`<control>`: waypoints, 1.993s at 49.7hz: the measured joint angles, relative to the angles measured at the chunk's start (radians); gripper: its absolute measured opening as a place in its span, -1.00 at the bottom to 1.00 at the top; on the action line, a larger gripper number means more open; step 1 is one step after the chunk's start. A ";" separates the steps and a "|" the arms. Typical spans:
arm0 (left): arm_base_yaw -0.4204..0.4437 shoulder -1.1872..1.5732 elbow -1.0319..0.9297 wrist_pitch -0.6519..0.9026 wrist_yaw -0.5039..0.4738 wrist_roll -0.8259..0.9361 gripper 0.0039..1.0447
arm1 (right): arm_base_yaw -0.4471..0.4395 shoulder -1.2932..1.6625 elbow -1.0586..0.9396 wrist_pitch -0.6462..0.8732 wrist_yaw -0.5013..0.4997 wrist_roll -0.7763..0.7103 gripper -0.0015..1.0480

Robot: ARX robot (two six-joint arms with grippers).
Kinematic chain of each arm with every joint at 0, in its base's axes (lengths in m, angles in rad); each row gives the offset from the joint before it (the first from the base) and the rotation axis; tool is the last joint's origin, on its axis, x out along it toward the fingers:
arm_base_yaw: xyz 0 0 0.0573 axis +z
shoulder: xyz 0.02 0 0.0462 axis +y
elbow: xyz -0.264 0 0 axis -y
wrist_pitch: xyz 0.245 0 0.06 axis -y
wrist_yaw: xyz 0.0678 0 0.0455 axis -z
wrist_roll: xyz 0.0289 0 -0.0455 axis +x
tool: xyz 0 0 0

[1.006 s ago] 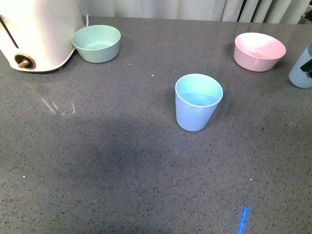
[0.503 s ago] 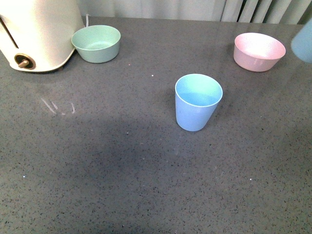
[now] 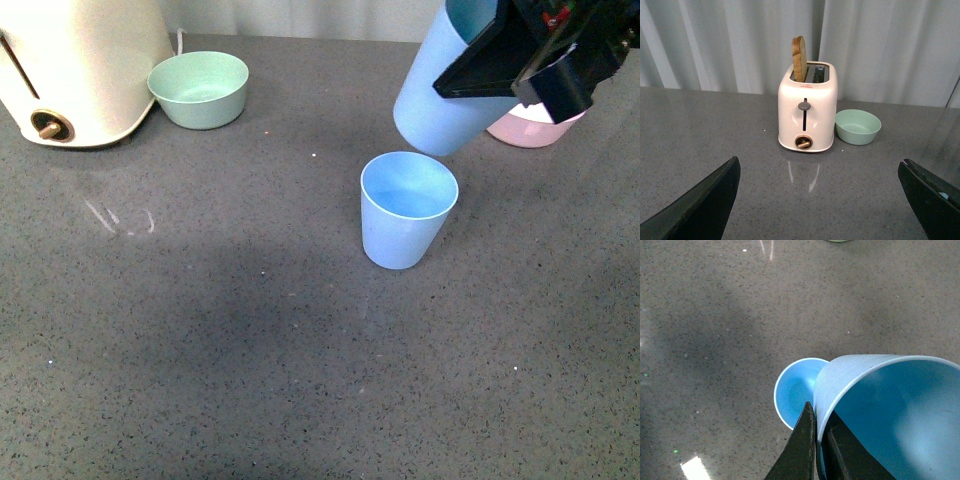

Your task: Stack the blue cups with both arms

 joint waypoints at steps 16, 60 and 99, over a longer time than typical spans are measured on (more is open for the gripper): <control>0.000 0.000 0.000 0.000 0.000 0.000 0.83 | 0.041 0.006 -0.028 0.019 0.026 0.031 -0.97; 0.000 0.000 0.000 0.000 0.000 0.000 0.83 | 0.076 0.072 -0.048 0.057 0.074 0.034 -0.97; 0.000 0.000 0.000 0.000 0.000 0.000 0.83 | -0.093 -0.264 -0.265 0.332 0.031 0.232 0.82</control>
